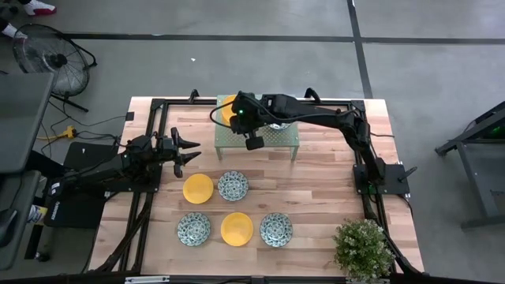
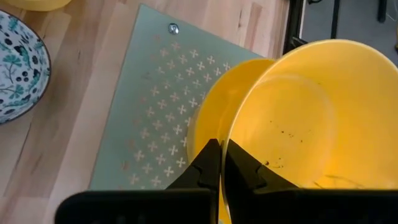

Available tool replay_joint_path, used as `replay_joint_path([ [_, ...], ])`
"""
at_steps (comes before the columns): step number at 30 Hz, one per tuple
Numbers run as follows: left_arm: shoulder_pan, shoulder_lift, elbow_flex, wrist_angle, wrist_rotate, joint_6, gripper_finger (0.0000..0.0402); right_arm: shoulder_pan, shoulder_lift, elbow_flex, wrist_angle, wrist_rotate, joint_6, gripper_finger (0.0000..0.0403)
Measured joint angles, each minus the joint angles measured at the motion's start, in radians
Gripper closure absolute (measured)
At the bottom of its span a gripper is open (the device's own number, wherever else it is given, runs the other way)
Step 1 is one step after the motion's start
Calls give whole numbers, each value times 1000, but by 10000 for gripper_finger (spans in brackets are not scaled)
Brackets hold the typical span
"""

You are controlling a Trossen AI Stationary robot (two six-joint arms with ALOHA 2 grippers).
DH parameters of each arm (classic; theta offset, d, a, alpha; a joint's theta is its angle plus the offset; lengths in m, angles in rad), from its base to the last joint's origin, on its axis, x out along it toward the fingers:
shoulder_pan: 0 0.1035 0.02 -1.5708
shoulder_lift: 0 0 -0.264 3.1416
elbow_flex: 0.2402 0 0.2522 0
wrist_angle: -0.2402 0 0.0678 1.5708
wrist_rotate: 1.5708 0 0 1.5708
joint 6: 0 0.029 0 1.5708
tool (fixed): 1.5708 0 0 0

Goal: Pick & Place Mini bowls
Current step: Stack the yellow bowl on the yellow bowl on the shelf

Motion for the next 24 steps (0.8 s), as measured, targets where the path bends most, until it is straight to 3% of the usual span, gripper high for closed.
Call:
replay_joint_path([
  [17, 0, 0, 0, 0, -1, 0, 255, 0, 0, 0, -21, -27, 8, 402],
  [24, 0, 0, 0, 0, -1, 0, 255, 0, -1, 0, -12, -27, 60, 382],
])
